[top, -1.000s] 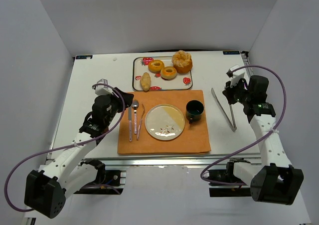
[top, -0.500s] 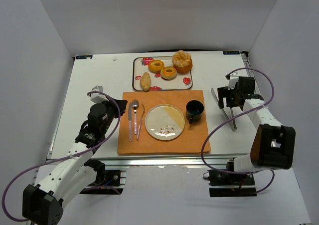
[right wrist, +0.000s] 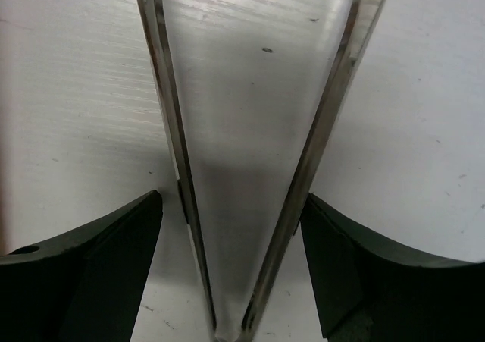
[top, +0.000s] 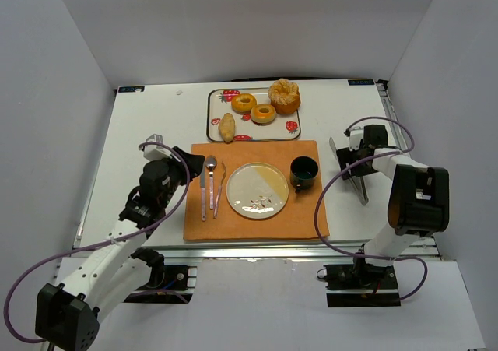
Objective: Place the bread
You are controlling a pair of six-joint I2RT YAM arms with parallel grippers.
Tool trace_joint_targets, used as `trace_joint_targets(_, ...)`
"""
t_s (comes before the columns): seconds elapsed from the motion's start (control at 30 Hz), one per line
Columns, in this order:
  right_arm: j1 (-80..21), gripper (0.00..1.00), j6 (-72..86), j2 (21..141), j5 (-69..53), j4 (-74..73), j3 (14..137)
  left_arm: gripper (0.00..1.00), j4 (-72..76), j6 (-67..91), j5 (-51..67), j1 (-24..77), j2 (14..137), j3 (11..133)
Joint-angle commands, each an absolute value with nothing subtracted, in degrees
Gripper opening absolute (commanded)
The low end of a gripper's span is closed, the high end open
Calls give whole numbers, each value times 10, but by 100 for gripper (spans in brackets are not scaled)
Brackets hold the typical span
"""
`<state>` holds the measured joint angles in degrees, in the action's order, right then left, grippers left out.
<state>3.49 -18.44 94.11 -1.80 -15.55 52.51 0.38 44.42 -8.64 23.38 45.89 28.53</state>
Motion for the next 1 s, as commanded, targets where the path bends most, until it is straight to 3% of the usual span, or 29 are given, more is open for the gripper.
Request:
trace_joint_targets(0.0,47,77,-232,951,-60,-175,532,61,4,448,-98,233,436,286)
trace_joint_targets(0.13,65,76,-248,962,-80,-195,535,61,-12,447,-99,233,432,285)
trace_joint_targets(0.23,79,69,-277,979,-104,-210,532,61,-13,448,-98,233,430,282)
trace_joint_targets(0.43,85,27,-306,1012,-98,-199,528,61,-12,447,-95,233,429,281)
trace_joint_targets(0.47,86,16,-305,1007,-107,-197,531,61,-14,446,-96,233,428,282)
trace_joint_targets(0.57,92,5,-304,957,-154,-200,554,61,-26,446,-101,233,418,286)
trace_joint_targets(0.77,62,16,-266,883,-298,-291,700,61,-22,454,-105,233,398,273)
trace_joint_targets(0.97,-89,31,-184,892,-301,-283,807,61,-18,456,-103,233,410,283)
